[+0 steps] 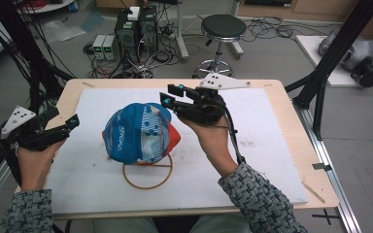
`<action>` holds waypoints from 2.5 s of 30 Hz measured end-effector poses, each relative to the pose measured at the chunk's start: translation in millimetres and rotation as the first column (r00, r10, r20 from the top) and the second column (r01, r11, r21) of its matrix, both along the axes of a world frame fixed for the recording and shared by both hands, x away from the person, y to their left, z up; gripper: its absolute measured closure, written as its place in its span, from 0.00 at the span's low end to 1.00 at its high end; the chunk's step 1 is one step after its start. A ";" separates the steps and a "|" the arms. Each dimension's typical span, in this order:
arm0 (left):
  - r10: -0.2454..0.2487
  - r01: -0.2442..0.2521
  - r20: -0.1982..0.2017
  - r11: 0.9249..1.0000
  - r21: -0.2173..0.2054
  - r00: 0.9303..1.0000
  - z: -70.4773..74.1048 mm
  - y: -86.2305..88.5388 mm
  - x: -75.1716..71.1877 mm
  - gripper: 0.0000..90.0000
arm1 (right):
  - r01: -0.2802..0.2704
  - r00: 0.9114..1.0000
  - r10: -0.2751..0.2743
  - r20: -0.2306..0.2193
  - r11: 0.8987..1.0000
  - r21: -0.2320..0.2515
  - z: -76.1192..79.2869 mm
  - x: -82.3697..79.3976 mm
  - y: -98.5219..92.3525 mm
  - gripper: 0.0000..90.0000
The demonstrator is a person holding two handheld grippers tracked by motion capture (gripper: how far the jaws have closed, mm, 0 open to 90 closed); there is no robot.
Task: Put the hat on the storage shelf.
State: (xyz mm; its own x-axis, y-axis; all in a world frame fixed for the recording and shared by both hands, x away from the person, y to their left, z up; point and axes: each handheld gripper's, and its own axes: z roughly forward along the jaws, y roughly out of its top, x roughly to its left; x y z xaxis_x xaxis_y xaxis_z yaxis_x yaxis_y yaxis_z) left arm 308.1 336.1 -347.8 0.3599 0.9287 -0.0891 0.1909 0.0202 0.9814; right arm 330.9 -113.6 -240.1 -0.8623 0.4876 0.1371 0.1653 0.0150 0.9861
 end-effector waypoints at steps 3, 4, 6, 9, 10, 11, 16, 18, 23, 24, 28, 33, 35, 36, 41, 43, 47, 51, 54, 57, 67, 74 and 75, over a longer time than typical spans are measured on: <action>-0.001 0.001 -0.002 1.000 0.003 1.000 0.0 0.2 0.0 0.23 | 0.034 0.999 -0.034 -0.002 0.999 0.003 -1.2 0.6 -12.8 0.62; -0.001 0.001 -0.002 1.000 0.003 1.000 -0.1 0.1 0.1 0.23 | 0.045 0.999 -0.045 -0.002 0.999 0.004 -1.5 1.0 -17.0 0.62; 0.000 0.000 -0.002 1.000 0.004 1.000 -0.2 -0.1 0.1 0.23 | 0.069 0.998 -0.069 -0.005 0.998 0.010 -2.2 1.0 -25.1 0.61; 0.000 0.000 -0.003 1.000 0.005 1.000 -0.3 -0.2 0.1 0.23 | 0.102 0.995 -0.102 -0.004 0.995 0.018 -3.4 1.7 -36.4 0.60; 0.000 0.000 -0.003 1.000 0.005 1.000 -0.4 -0.2 0.0 0.23 | 0.112 0.994 -0.112 -0.004 0.993 0.020 -3.9 1.9 -39.7 0.60; 0.000 0.000 -0.003 1.000 0.005 1.000 -0.4 -0.1 0.0 0.23 | 0.121 0.993 -0.121 -0.004 0.992 0.020 -4.3 2.0 -42.9 0.60; 0.002 -0.002 -0.004 1.000 0.005 1.000 -0.6 0.7 -0.1 0.23 | 0.170 0.985 -0.171 0.008 0.985 0.006 -8.1 1.0 -57.5 0.58; 0.002 -0.002 -0.003 1.000 0.004 1.000 -0.6 0.9 -0.1 0.23 | 0.191 0.982 -0.191 0.007 0.982 0.006 -10.7 0.4 -64.4 0.57; 0.002 -0.002 -0.004 1.000 0.005 1.000 -0.5 0.5 0.1 0.23 | 0.247 0.969 -0.247 -0.005 0.969 0.007 -18.0 -0.1 -82.9 0.51; 0.001 -0.001 -0.005 1.000 0.006 1.000 -0.3 0.5 0.2 0.23 | 0.262 0.965 -0.262 -0.003 0.965 0.004 -19.5 -0.4 -86.6 0.48; 0.001 -0.001 -0.001 1.000 0.005 1.000 0.4 -0.3 1.2 0.23 | 0.308 0.951 -0.307 -0.026 0.951 0.013 -25.8 -1.1 -101.3 0.43; -0.003 0.003 -0.005 1.000 0.007 1.000 -0.1 -1.8 3.0 0.23 | 0.361 0.932 -0.360 -0.042 0.933 0.014 -32.8 -3.7 -117.9 0.38; -0.003 0.003 -0.005 1.000 0.010 1.000 0.0 -2.2 3.2 0.23 | 0.378 0.925 -0.378 -0.046 0.926 0.006 -35.9 -4.7 -122.7 0.36; -0.004 0.004 -0.004 1.000 0.009 1.000 0.1 -2.4 3.3 0.23 | 0.384 0.923 -0.383 -0.046 0.924 0.001 -37.6 -5.3 -125.0 0.34; -0.004 0.004 -0.005 1.000 0.010 1.000 0.3 -2.5 3.0 0.23 | 0.423 0.905 -0.423 -0.036 0.906 -0.013 -45.7 -8.8 -136.4 0.27; -0.004 0.004 -0.004 1.000 0.011 1.000 0.3 -2.7 3.0 0.23 | 0.443 0.896 -0.443 -0.037 0.896 -0.008 -48.9 -10.2 -141.4 0.24; -0.006 0.006 -0.006 1.000 0.012 1.000 0.1 -3.1 3.1 0.23 | 0.488 0.872 -0.488 -0.032 0.873 -0.016 -55.5 -13.9 -149.5 0.16; -0.007 0.007 -0.007 1.000 0.013 1.000 -0.2 -3.7 3.8 0.23 | 0.515 0.857 -0.515 -0.016 0.857 -0.020 -63.7 -18.3 -156.4 0.13; -0.007 0.008 -0.010 1.000 0.016 1.000 -0.7 -4.2 3.9 0.23 | 0.525 0.851 -0.525 -0.005 0.851 -0.019 -69.6 -21.1 -160.6 0.13; -0.007 0.007 -0.014 1.000 0.016 1.000 -2.0 -4.1 3.5 0.23 | 0.525 0.851 -0.525 0.007 0.851 -0.011 -74.7 -23.1 -163.1 0.12; -0.005 0.005 -0.012 1.000 0.015 1.000 -1.9 -2.4 0.9 0.23 | 0.539 0.843 -0.538 0.013 0.842 -0.021 -93.2 -27.7 -165.2 0.12; -0.005 0.005 -0.017 1.000 0.019 1.000 -3.1 -3.0 1.8 0.23 | 0.552 0.834 -0.552 0.002 0.833 -0.028 -110.7 -31.7 -170.9 0.12; -0.004 0.004 -0.018 1.000 0.019 1.000 -3.2 -3.1 1.8 0.23 | 0.554 0.832 -0.555 0.001 0.832 -0.030 -113.2 -32.4 -171.4 0.12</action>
